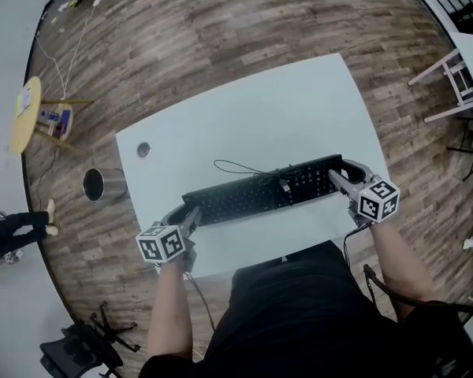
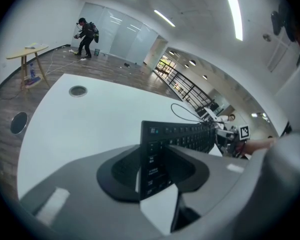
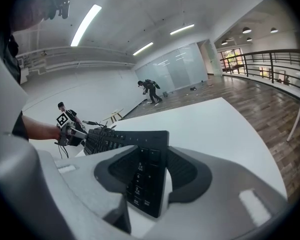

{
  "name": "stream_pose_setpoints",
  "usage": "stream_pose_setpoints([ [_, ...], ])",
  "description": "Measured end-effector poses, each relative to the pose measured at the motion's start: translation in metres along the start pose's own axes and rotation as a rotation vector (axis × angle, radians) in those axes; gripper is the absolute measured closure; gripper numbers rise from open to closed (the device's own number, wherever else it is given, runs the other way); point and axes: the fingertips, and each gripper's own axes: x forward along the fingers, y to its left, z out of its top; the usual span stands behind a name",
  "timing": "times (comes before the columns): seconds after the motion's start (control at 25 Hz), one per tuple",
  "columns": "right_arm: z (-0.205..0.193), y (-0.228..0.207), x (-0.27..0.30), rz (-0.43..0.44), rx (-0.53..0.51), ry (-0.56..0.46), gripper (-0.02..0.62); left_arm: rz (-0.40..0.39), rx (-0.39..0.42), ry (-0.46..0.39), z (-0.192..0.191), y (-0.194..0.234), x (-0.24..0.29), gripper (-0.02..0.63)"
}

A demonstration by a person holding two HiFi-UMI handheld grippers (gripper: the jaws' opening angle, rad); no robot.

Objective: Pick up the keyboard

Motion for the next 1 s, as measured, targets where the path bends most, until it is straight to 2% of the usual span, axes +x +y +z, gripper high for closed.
stream_pose_setpoints([
  [0.52,0.059,0.015,-0.01,0.014,-0.082,-0.126,0.423,-0.008,0.058,-0.11,0.041,-0.013,-0.025,0.448],
  [1.0,0.093,0.022,-0.018,0.016,-0.12,-0.204,0.423,-0.006,0.111,-0.185,0.072,-0.024,-0.043,0.446],
])
